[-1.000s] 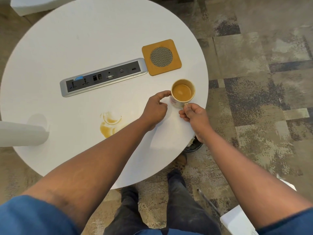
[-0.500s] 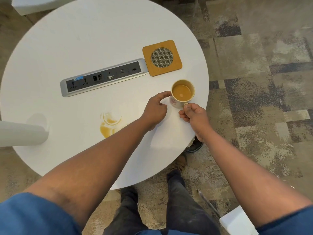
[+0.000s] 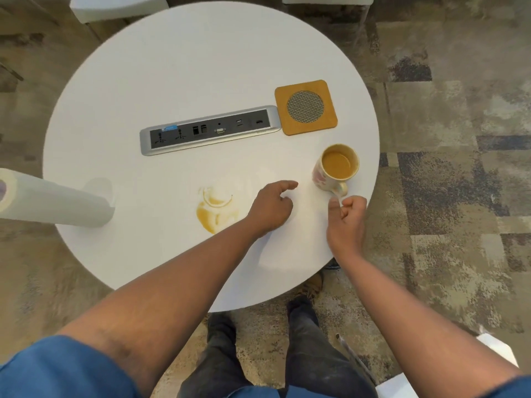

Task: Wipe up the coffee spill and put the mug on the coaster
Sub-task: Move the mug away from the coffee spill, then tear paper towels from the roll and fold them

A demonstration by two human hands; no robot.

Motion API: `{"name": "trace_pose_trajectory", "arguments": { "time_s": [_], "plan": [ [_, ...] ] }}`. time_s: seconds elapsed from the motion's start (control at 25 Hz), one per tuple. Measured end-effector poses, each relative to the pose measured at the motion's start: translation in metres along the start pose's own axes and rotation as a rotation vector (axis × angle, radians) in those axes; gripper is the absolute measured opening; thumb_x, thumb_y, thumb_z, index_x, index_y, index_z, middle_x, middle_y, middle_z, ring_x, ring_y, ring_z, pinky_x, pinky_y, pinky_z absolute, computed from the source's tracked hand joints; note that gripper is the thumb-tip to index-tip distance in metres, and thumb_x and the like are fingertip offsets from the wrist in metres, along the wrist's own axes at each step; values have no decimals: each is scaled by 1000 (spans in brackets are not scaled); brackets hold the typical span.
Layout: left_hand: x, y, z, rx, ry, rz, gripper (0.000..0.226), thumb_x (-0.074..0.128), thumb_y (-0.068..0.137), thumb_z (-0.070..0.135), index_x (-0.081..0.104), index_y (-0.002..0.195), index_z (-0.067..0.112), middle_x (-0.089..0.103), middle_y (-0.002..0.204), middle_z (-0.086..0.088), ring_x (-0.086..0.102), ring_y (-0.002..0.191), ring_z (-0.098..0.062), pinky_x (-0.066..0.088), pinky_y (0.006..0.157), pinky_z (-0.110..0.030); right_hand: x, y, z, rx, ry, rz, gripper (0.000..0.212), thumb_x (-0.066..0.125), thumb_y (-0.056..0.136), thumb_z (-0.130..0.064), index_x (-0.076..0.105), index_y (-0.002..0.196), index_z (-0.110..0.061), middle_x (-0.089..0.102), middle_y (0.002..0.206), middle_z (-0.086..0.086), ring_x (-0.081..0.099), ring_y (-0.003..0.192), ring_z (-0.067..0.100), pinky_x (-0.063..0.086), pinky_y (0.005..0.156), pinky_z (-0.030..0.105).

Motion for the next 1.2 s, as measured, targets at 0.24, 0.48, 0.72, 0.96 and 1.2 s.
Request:
{"name": "trace_pose_trajectory", "arguments": {
  "time_s": [0.24, 0.48, 0.72, 0.96, 1.2],
  "plan": [
    [-68, -38, -39, 3, 166, 163, 29, 54, 101, 24, 67, 127, 21, 65, 133, 2, 64, 108, -20, 48, 94, -30, 70, -25, -44, -107, -68, -238, 19, 52, 101, -35, 58, 92, -20, 54, 67, -7, 50, 60, 6, 42, 59, 32],
    [-177, -96, -57, 70, 619, 440, 22, 52, 97, 27, 73, 98, 22, 74, 94, 2, 63, 88, -31, 50, 76, -43, 171, -73, -111, -216, -22, -551, 16, 58, 96, -26, 70, 85, -23, 69, 80, 0, 56, 66, 6, 46, 65, 23],
    [-284, -147, -51, 112, 862, 630, 18, 57, 92, 21, 74, 99, 21, 72, 98, -2, 60, 90, -34, 41, 73, -41, 265, -137, -194, -437, -98, -763, 9, 66, 92, -20, 73, 98, -20, 70, 87, -11, 58, 69, -1, 48, 74, 22],
    [-381, -182, -50, 74, 785, 800, 38, 56, 80, 1, 74, 110, 15, 67, 126, -4, 54, 124, -34, 40, 96, -50, 335, -193, -267, -635, -184, -898, 55, 79, 83, -26, 57, 133, -20, 60, 131, -1, 60, 106, 12, 49, 91, 27],
    [-431, -173, -94, -245, 648, 578, 58, 47, 93, 6, 51, 146, 30, 51, 151, 1, 47, 137, -29, 42, 107, -46, 366, -212, -295, -685, -219, -881, 53, 83, 77, -25, 54, 121, -23, 62, 119, -6, 56, 108, 16, 49, 93, 38]
  ]
}}
Point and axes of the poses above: each hand's wrist, its own y-axis towards the middle knuckle, its own x-axis out of the palm, z = x × y, the point moved 9 cm from there along y, towards the middle knuckle
